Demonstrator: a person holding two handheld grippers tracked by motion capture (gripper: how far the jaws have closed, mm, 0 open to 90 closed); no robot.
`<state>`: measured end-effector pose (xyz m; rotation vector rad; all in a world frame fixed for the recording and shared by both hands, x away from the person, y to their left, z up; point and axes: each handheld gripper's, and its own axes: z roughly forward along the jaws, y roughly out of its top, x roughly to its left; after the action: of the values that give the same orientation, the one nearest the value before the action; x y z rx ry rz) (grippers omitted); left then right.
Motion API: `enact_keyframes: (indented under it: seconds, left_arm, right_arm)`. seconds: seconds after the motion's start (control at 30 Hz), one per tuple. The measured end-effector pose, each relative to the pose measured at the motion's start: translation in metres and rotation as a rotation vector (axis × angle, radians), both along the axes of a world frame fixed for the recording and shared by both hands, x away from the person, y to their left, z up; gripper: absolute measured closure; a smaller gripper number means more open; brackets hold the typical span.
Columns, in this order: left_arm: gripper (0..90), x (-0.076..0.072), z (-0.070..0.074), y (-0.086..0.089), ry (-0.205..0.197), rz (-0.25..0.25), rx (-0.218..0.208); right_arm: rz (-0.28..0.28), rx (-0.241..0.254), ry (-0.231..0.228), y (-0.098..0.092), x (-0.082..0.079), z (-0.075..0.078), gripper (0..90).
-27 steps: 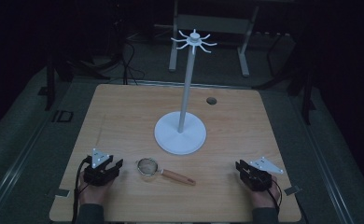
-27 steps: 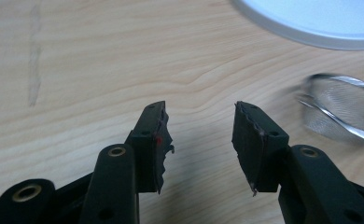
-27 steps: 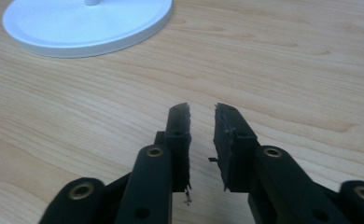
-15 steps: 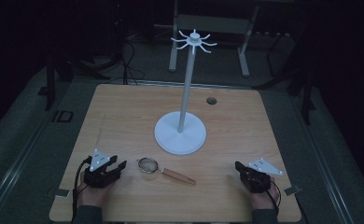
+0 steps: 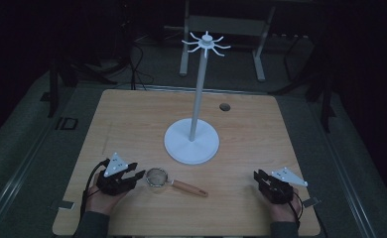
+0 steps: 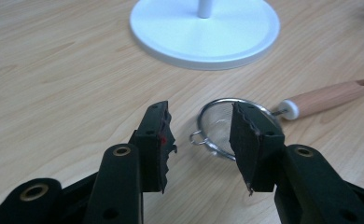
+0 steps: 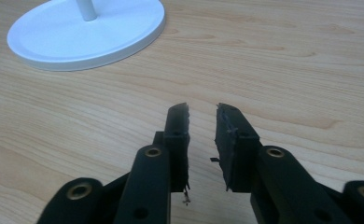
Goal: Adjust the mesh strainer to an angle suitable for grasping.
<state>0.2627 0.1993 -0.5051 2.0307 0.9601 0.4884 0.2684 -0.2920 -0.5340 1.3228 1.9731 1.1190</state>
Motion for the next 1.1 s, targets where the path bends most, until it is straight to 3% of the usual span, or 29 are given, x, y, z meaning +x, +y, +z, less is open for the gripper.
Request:
enact_keyframes:
  seconds: [0.67, 1.1]
  left_arm:
    - [57.6, 0.025, 0.032, -0.024, -0.043, -0.172, 0.075]
    - [57.6, 0.034, 0.041, -0.036, -0.034, -0.248, 0.115]
  right_arm:
    - [-0.053, -0.008, 0.017, -0.02, 0.004, 0.001, 60.6]
    - [-0.086, -0.001, 0.028, -0.031, 0.005, 0.001, 57.1]
